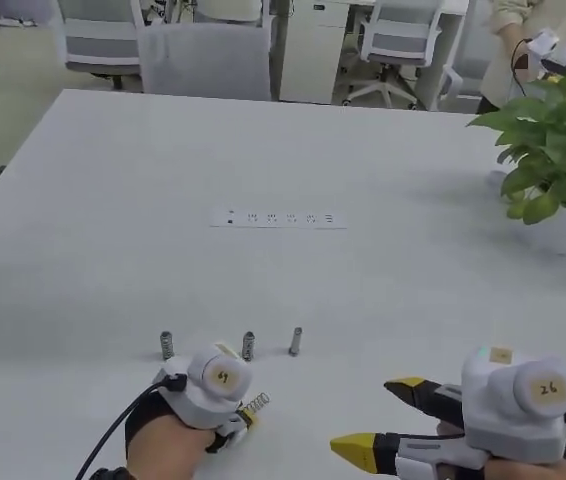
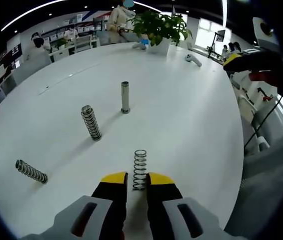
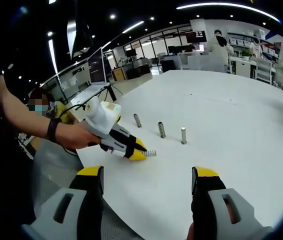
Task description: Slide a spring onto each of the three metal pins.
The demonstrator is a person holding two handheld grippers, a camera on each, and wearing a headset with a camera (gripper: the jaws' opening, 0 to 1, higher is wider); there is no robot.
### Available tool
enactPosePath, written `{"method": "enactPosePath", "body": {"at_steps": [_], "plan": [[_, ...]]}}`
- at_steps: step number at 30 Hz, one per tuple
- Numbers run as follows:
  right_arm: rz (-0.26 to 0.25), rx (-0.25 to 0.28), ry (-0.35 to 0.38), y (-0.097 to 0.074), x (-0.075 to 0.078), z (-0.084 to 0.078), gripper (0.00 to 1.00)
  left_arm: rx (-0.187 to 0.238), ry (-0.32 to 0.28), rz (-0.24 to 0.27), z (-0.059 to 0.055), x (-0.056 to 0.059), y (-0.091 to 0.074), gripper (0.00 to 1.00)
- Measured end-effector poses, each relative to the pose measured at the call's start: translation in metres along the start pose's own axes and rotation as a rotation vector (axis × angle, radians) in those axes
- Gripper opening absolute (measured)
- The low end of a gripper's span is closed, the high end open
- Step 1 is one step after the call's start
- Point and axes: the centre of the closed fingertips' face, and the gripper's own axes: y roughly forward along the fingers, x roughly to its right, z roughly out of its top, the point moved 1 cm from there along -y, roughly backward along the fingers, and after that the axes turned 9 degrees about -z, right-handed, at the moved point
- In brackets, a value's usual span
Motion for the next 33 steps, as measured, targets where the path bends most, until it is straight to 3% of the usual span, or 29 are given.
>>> {"method": "enactPosePath", "body": {"at_steps": [6, 17, 33], "plan": [[0.003, -0.004, -0.002, 0.001, 0.000, -0.001, 0.70, -0.039, 0.027, -0.012, -0.002, 0.002, 0.000, 0.02], [0.029, -0.021, -0.021, 0.007, -0.002, -0.004, 0.69, -0.014, 0.004, -0.040, -0.012, 0.005, -0.011, 0.02], [0.090, -0.024, -0.044, 0.021, -0.018, 0.003, 0.65, 0.029, 0.015, -0.017, -0.015, -0.008, -0.046, 0.01]]}}
